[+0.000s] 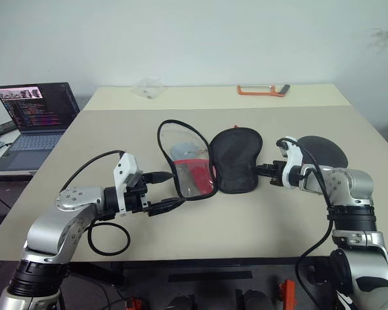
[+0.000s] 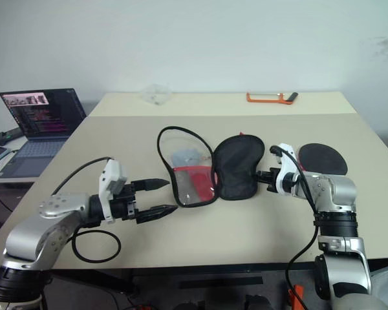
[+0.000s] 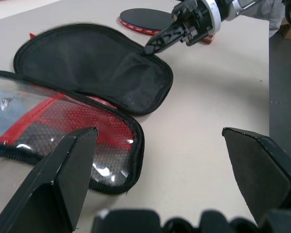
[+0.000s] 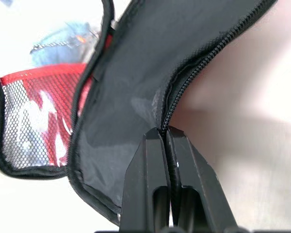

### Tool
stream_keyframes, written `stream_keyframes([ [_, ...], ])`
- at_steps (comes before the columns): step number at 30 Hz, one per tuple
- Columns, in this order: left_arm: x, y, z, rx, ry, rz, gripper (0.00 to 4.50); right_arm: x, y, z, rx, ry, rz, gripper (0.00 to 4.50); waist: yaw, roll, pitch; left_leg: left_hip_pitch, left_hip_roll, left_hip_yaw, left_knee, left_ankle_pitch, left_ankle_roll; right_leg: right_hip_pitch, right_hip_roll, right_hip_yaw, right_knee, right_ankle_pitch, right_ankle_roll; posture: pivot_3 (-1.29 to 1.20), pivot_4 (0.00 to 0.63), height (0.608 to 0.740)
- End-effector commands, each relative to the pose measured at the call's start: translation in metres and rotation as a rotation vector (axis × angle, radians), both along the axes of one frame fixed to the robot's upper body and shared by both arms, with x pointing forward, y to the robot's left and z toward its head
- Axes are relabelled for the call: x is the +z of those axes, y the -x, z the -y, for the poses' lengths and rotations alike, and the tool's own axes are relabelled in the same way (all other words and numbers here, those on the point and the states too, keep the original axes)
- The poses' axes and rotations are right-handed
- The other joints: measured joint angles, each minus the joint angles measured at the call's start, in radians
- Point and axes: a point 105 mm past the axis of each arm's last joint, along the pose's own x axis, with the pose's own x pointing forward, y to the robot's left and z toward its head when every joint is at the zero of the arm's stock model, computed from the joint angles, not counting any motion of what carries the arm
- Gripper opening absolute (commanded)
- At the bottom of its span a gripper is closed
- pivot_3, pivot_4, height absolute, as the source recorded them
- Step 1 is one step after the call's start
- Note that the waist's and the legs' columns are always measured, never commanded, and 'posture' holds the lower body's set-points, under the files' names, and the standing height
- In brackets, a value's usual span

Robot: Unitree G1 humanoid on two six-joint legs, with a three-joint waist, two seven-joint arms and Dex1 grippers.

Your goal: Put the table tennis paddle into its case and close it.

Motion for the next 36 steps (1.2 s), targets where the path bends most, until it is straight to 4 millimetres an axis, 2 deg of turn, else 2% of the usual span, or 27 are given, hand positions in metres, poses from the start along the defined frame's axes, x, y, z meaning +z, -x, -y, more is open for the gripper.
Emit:
stream_keyframes([
  [1, 0.009, 0.004, 0.003, -0.023, -0.003, 0.034, 4.5, 0.011, -0.005, 0.006, -0.011, 0.022, 0.054, 0.04, 0.001, 0.0, 0.0, 0.0, 0.0, 0.0, 0.0, 0.0, 0.0, 0.0, 0.0, 0.0, 0.0, 0.0, 0.0, 0.0, 0.15, 0.74],
  [11, 0.009, 0.003, 0.002, -0.023, -0.013, 0.036, 4.5, 0.003, -0.005, 0.025, -0.022, 0.092, 0.026, 0.04, 0.005, 0.0, 0.0, 0.0, 0.0, 0.0, 0.0, 0.0, 0.0, 0.0, 0.0, 0.0, 0.0, 0.0, 0.0, 0.0, 0.15, 0.74],
  [17, 0.008, 0.001, 0.003, -0.027, -0.015, 0.04, 4.5, -0.001, -0.007, 0.027, -0.035, 0.122, 0.025, 0.04, 0.004, 0.0, 0.0, 0.0, 0.0, 0.0, 0.0, 0.0, 0.0, 0.0, 0.0, 0.0, 0.0, 0.0, 0.0, 0.0, 0.15, 0.74],
  [20, 0.009, -0.002, 0.004, -0.03, -0.015, 0.044, 4.5, 0.002, -0.008, 0.026, -0.039, 0.095, 0.03, 0.63, 0.005, 0.0, 0.0, 0.0, 0.0, 0.0, 0.0, 0.001, -0.002, 0.0, 0.0, 0.0, 0.0, 0.0, 0.0, 0.0, 0.15, 0.74],
  [23, 0.01, -0.002, 0.004, -0.033, -0.013, 0.047, 4.5, 0.003, -0.004, 0.029, -0.041, 0.107, 0.04, 1.67, 0.005, 0.0, 0.0, 0.0, 0.0, 0.0, 0.0, 0.002, -0.003, 0.0, 0.0, 0.0, 0.0, 0.0, 0.0, 0.0, 0.15, 0.74],
  [27, 0.012, -0.002, 0.004, -0.025, 0.011, 0.053, 4.5, 0.006, 0.014, 0.041, 0.084, 0.265, 0.173, 3.03, 0.01, -0.001, 0.0, -0.001, 0.0, 0.0, 0.0, 0.002, -0.003, 0.0, 0.0, -0.001, -0.002, 0.0, 0.0, 0.0, 0.15, 0.74],
  [31, 0.009, -0.001, 0.005, -0.026, 0.007, 0.05, 4.5, 0.021, 0.03, 0.043, 0.179, 0.249, 0.256, 4.47, 0.007, -0.001, 0.001, -0.002, 0.0, 0.0, 0.001, 0.001, -0.002, 0.001, 0.0, -0.002, -0.003, 0.0, 0.001, 0.0, 0.15, 0.74],
  [34, 0.009, -0.002, 0.008, -0.029, 0.012, 0.056, 4.5, 0.038, 0.037, 0.047, 0.197, 0.234, 0.336, 4.47, 0.004, -0.001, 0.001, -0.002, 0.0, 0.0, 0.001, 0.001, -0.002, 0.001, 0.0, -0.001, -0.002, 0.0, 0.001, 0.0, 0.15, 0.74],
  [36, 0.014, -0.004, 0.012, -0.028, 0.028, 0.072, 4.5, 0.043, 0.034, 0.058, 0.14, 0.25, 0.357, 4.47, 0.006, -0.001, 0.001, -0.001, 0.001, 0.0, 0.001, 0.001, -0.002, 0.001, 0.0, -0.001, -0.002, 0.0, 0.001, 0.0, 0.15, 0.74],
])
